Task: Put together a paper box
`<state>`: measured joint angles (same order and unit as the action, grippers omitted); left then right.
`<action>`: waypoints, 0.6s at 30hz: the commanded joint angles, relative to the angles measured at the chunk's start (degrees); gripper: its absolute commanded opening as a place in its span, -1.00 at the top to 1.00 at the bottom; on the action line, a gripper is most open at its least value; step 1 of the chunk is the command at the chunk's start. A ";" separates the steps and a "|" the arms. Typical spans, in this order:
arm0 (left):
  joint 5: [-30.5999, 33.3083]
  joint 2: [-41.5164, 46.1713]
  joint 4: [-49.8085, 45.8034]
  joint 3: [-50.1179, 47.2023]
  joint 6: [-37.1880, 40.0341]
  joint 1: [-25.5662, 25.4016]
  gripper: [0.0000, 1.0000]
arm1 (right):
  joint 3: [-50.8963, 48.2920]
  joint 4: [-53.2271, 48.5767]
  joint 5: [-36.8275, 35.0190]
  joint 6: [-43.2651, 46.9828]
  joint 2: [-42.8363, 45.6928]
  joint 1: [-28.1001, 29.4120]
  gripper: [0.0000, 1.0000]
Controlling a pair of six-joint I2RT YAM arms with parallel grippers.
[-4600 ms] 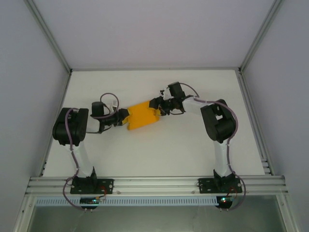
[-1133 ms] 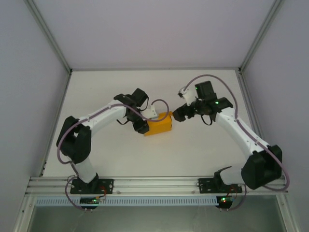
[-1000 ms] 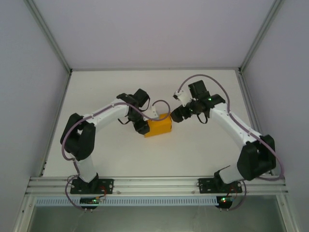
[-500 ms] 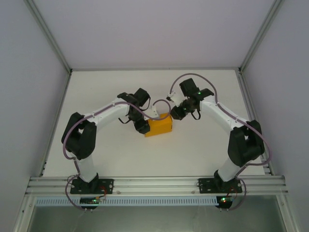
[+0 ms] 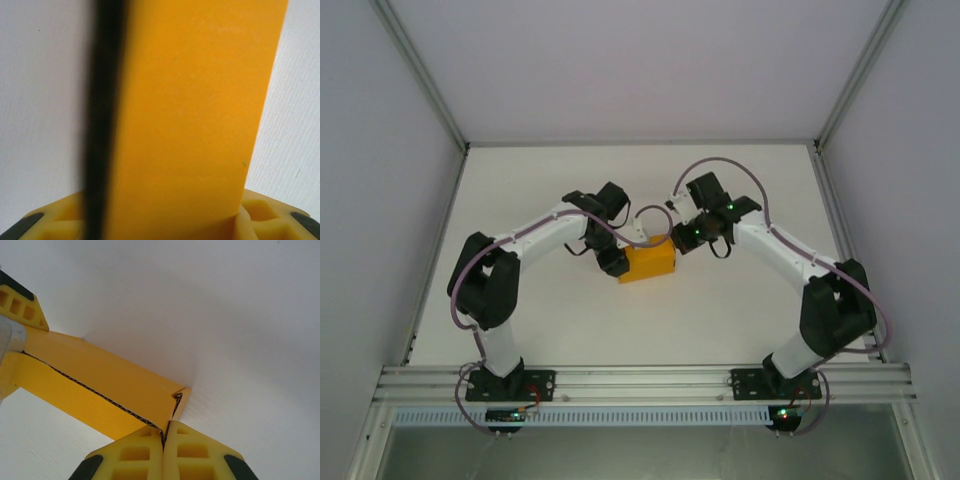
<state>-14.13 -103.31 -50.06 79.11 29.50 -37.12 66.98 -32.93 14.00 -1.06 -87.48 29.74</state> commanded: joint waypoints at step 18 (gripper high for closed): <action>1.47 -3.04 1.91 1.29 -2.17 -0.05 0.18 | -11.19 8.16 7.51 -18.99 3.20 0.70 1.00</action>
<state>-14.17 -103.53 -50.06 79.18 29.21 -37.17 58.48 -21.74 15.20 -15.79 -83.11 29.54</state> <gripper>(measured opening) 0.429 0.044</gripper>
